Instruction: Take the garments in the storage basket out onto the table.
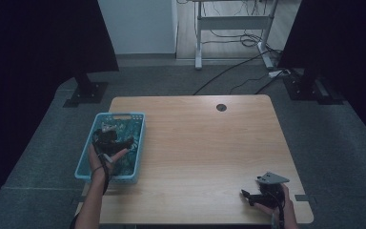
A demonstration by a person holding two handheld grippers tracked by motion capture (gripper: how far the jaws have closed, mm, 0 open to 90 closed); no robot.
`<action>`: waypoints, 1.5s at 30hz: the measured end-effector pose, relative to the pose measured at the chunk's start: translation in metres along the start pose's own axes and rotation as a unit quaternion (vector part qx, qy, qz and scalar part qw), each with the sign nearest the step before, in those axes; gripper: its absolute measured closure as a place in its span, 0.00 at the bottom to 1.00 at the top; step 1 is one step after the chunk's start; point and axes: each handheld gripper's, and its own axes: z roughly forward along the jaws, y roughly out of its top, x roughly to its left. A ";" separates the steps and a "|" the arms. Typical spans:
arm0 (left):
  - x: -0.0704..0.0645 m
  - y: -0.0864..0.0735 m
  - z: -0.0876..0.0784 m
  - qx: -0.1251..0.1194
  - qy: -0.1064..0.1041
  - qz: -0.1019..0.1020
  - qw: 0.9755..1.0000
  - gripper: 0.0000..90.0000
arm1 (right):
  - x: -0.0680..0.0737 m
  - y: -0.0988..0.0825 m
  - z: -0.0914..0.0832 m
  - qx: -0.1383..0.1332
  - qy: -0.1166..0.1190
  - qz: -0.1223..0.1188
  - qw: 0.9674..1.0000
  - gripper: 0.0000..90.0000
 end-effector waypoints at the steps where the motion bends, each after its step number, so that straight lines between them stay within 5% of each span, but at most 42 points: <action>1: 0.000 0.000 0.002 0.005 0.004 0.004 1.000 0.29 | 0.000 0.000 0.000 0.000 0.000 0.000 1.000 0.14; 9: 0.003 0.004 0.017 0.024 0.018 0.004 1.000 0.28 | 0.000 0.000 0.000 0.000 0.000 0.000 1.000 0.14; 29: 0.006 0.002 0.046 0.068 0.011 -0.011 0.998 0.26 | 0.000 0.000 0.000 0.000 -0.001 0.001 1.000 0.14; 41: 0.003 -0.002 0.057 0.086 0.011 -0.003 0.996 0.24 | 0.000 0.000 0.000 0.000 -0.002 0.001 1.000 0.14; 45: 0.005 -0.005 0.068 0.125 0.017 -0.012 0.992 0.23 | 0.000 0.000 0.000 0.000 -0.002 0.002 1.000 0.14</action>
